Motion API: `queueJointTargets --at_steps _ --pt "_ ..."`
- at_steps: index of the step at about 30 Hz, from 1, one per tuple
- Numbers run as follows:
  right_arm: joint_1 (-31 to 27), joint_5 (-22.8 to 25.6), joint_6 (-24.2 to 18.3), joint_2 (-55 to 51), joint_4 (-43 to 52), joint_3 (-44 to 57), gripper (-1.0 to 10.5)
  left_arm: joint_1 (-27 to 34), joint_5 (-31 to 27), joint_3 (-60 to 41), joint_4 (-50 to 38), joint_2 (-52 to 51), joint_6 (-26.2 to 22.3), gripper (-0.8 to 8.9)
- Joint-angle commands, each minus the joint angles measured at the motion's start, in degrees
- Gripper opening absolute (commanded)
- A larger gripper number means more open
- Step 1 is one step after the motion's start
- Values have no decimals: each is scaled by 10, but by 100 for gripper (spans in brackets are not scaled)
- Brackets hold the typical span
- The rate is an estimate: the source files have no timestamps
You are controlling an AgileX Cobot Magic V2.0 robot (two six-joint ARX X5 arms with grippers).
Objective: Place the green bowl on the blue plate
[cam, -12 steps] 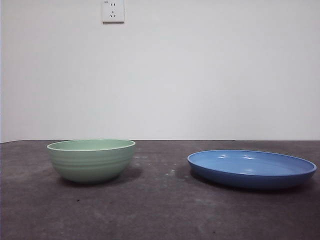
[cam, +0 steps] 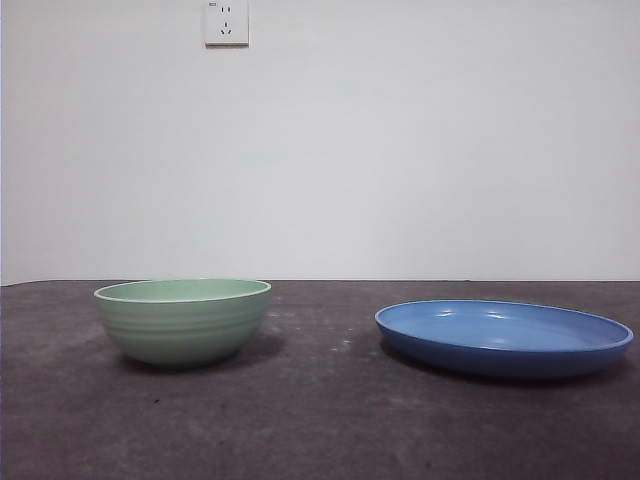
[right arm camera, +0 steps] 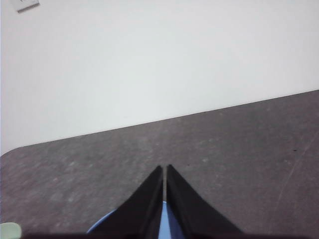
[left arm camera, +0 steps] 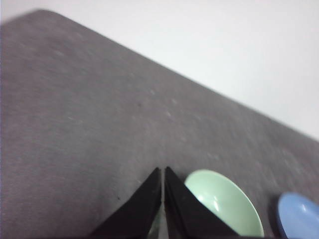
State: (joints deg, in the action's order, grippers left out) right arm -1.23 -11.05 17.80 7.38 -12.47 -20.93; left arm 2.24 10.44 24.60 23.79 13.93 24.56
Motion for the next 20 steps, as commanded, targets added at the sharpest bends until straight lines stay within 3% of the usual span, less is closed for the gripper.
queueJointTargets --at_steps 1,9,14,20 --pt "0 -24 -27 46 -31 -50 6 1 35 51 20 56 -63 10" --pt "0 -128 -107 233 -207 -206 6 -4 169 180 116 227 -132 10" --pt "1 -186 -165 337 -322 -290 6 -24 216 233 184 294 -184 9" --pt "29 -191 -214 413 -435 -352 6 -69 231 262 256 325 -234 9"
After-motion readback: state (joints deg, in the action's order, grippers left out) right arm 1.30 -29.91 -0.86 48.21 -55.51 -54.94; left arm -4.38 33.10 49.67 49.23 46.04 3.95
